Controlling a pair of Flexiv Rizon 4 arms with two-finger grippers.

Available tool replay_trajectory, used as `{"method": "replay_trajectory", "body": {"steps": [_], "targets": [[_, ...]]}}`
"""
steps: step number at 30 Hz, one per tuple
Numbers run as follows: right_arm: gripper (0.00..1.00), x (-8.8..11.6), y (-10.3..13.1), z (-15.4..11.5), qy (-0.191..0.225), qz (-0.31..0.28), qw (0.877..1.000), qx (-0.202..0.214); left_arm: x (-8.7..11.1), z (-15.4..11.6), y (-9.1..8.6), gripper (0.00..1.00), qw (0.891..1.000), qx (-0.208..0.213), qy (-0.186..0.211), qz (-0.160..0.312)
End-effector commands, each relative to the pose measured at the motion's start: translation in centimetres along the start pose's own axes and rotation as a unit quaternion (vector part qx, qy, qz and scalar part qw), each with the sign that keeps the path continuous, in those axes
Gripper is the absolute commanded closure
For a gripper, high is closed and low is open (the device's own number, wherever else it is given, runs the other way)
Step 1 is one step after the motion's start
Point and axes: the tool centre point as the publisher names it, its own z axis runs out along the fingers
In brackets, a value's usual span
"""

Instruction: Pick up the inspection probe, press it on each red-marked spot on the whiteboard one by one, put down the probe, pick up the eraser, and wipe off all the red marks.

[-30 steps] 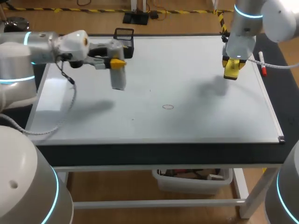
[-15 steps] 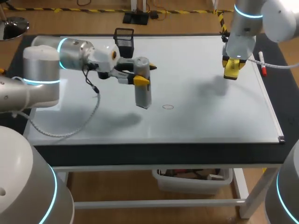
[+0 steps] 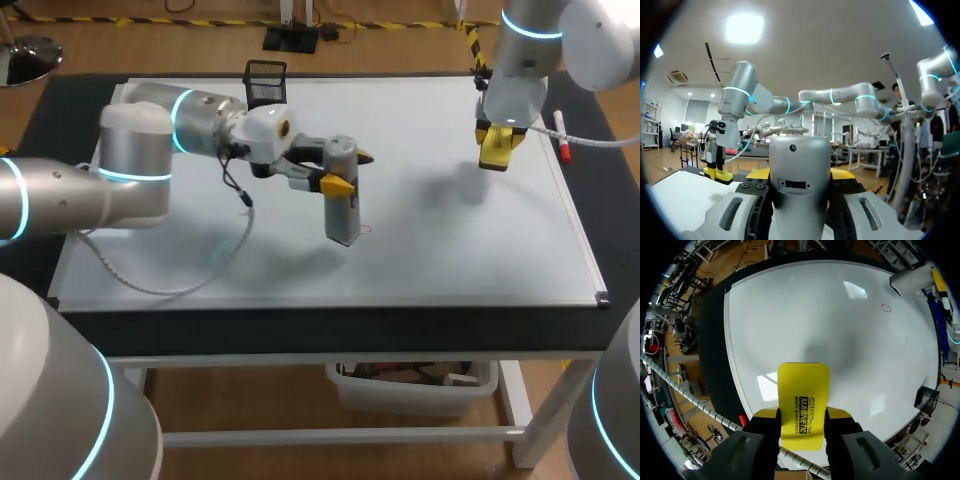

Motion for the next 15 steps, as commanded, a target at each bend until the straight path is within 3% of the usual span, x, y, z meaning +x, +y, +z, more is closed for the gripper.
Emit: {"method": "replay_trajectory", "body": {"steps": [1,15], "targets": [[1.0,0.0,-0.1,0.0,0.001,-0.001,1.0,0.0,-1.4,0.8,0.9,1.0,0.997,0.007,0.072,0.003],[1.0,0.0,-0.1,0.0,0.001,-0.001,1.0,0.0,-2.9,0.9,2.1,1.0,0.997,-0.005,0.073,0.015]]}}
